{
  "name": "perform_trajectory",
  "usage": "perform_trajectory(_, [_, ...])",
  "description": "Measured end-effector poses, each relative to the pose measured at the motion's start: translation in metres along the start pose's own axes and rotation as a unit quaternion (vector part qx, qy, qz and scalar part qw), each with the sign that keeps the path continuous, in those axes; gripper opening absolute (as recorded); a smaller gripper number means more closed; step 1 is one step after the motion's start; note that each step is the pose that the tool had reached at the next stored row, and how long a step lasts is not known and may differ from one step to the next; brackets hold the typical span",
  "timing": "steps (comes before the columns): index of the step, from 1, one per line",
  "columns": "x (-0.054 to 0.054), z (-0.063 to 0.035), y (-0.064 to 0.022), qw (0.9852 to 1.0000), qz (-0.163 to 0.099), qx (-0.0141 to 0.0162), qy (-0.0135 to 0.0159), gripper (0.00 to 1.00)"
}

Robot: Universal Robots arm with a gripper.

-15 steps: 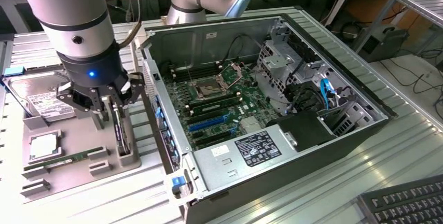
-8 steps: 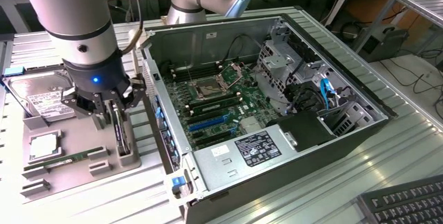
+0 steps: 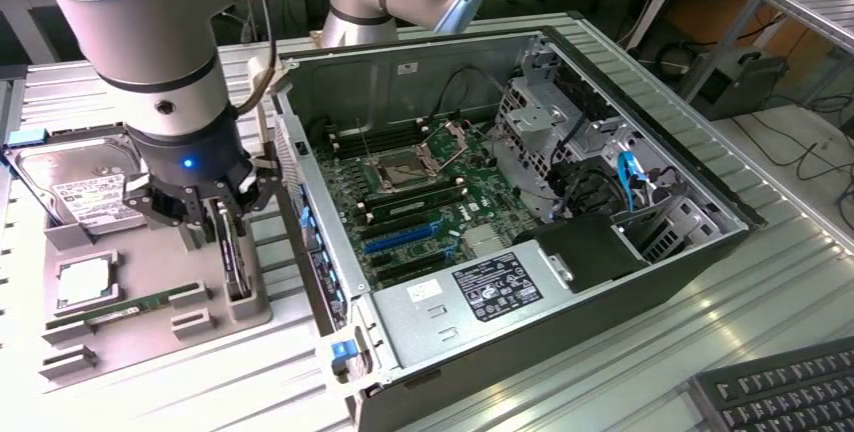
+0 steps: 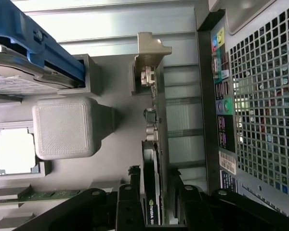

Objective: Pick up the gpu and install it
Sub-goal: 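Pick up the gpu and move the gpu toward the slot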

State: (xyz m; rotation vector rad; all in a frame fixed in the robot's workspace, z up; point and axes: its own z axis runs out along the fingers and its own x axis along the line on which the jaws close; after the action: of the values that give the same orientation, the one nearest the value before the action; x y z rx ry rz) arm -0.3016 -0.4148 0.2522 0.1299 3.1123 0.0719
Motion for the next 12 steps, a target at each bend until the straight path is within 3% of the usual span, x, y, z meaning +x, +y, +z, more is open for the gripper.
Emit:
perform_trajectory(2, [0.0,0.0018,-0.0001,1.0,0.0,-0.004,0.0003,0.36])
perform_trajectory(4, [0.0002,0.0046,-0.0002,1.0,0.0,-0.0059,0.0004,0.36])
perform_trajectory(12, [0.002,0.0105,-0.0006,1.0,0.003,-0.0066,0.0005,0.36])
